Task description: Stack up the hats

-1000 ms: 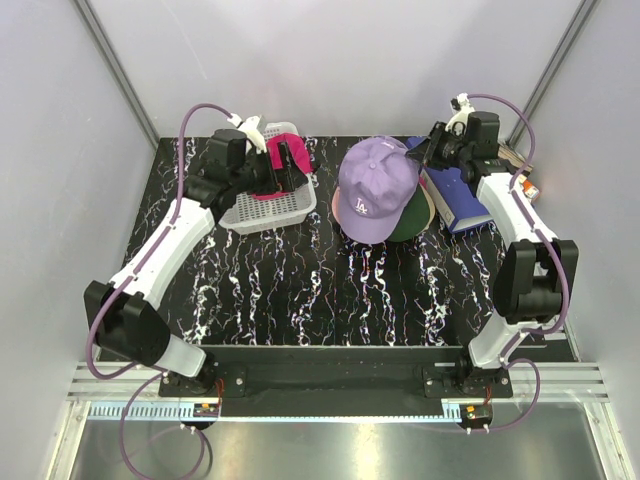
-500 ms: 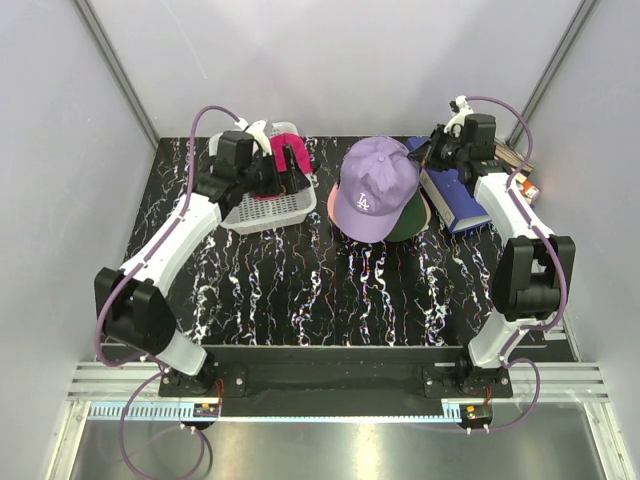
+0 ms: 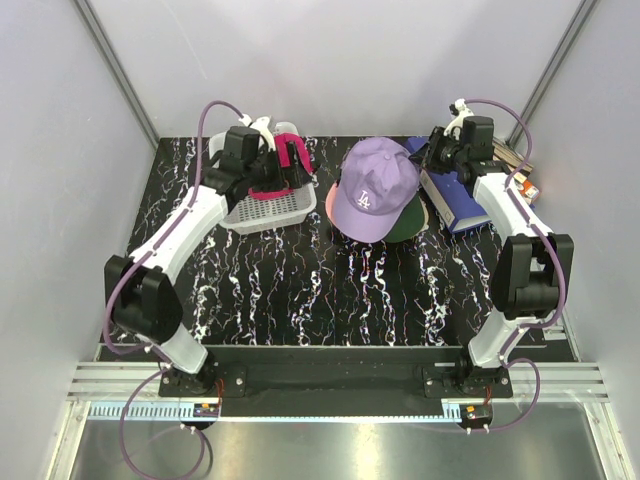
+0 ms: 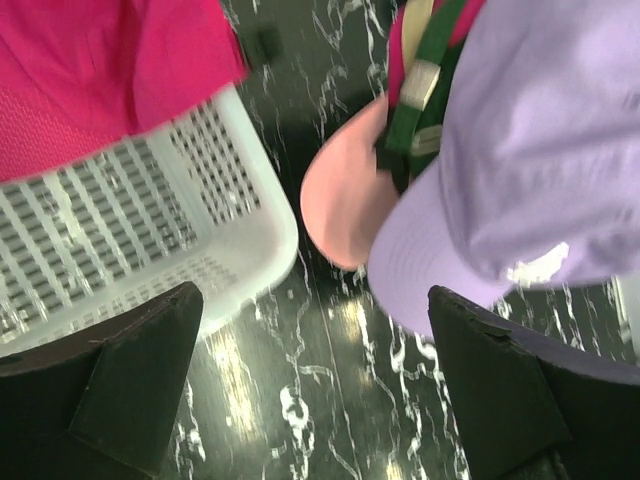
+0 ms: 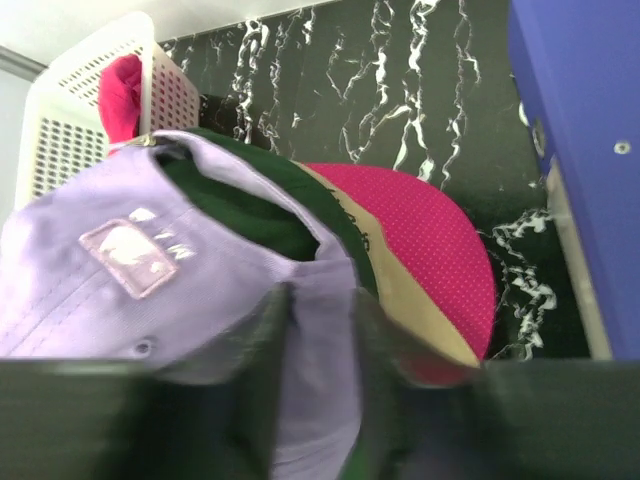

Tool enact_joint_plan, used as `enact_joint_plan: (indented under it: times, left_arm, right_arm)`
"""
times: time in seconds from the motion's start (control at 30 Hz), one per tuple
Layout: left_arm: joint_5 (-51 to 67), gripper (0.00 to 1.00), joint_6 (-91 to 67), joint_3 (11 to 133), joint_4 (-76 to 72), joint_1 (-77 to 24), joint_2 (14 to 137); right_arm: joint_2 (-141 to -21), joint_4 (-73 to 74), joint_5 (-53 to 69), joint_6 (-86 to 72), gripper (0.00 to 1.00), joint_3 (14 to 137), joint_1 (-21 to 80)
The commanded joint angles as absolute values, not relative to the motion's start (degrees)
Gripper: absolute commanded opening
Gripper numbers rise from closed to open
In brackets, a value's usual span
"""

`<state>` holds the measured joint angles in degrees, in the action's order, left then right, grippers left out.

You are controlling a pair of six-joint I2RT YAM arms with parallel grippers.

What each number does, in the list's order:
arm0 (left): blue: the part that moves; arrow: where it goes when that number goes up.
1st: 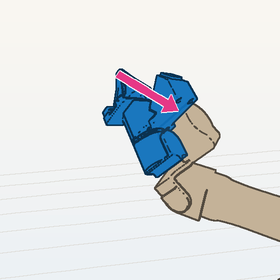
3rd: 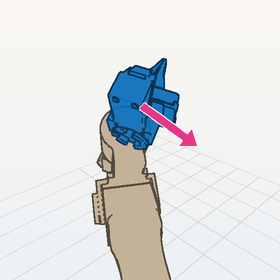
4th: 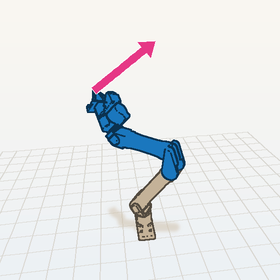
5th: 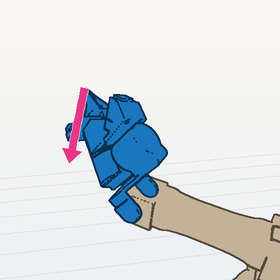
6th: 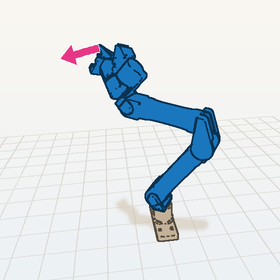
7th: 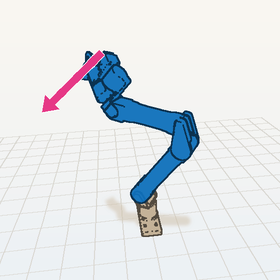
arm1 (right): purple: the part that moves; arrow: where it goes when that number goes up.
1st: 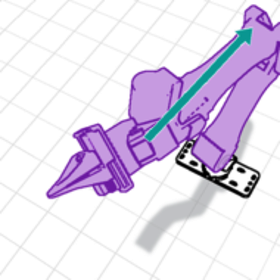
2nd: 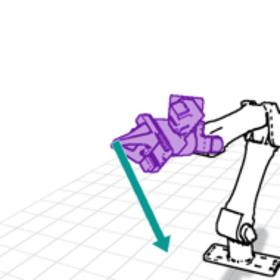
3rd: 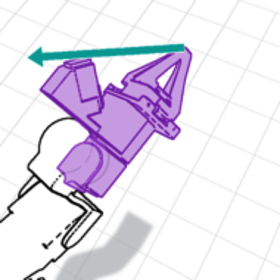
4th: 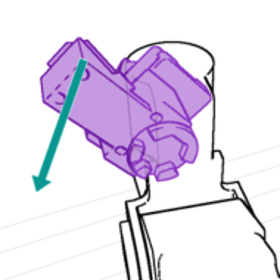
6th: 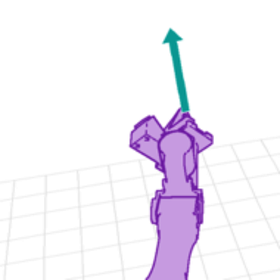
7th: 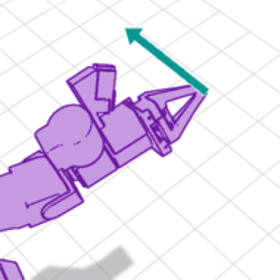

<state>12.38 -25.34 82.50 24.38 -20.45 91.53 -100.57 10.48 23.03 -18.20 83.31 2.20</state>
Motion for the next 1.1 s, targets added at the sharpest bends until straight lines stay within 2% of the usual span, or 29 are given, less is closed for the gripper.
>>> enact_joint_plan:
  times: [0.0, 0.03, 0.17, 0.43, 0.77, 0.83, 1.0, 1.07]
  left_arm:
    - [8.0, 0.99, -23.21, 89.29, 21.36, -20.21, 96.23]
    - [6.87, 0.99, -22.94, 90.17, 21.36, -20.21, 98.42]
    - [4.92, 0.98, -23.73, 94.38, 21.18, -19.78, 104.32]
    - [-1.49, 0.93, -24.43, 100.02, 17.14, -18.38, 111.26]
    - [8.44, 0.89, -26.89, 104.4, 12.13, -15.91, 120.14]
    - [9.14, 0.84, -27.42, 105.55, 12.04, -15.73, 121.28]
    - [10.98, 0.82, -29.0, 106.44, 10.21, -14.94, 124.19]
    - [12.21, 0.75, -30.32, 106.26, 9.23, -14.5, 125.15]
  right_arm:
    - [-99.33, 15.12, 21.53, -17.05, 0.5, 84.63, 2.2]
    - [-98.88, 15.12, 21.53, -17.31, 0.65, 84.81, 2.2]
    - [-95.89, 15.29, 19.78, -17.4, 0.75, 84.9, 2.2]
    - [-88.69, 15.64, 16.7, -17.23, 0.76, 83.15, 2.2]
    - [-80.69, 15.47, 15.56, -16.17, 0.78, 79.28, 2.28]
    - [-80.24, 15.29, 15.64, -16.26, 0.78, 78.49, 2.28]
    - [-79.54, 15.38, 16.17, -15.82, 0.78, 78.05, 2.29]
    - [-79.45, 15.38, 16.43, -15.56, 0.78, 78.05, 2.29]
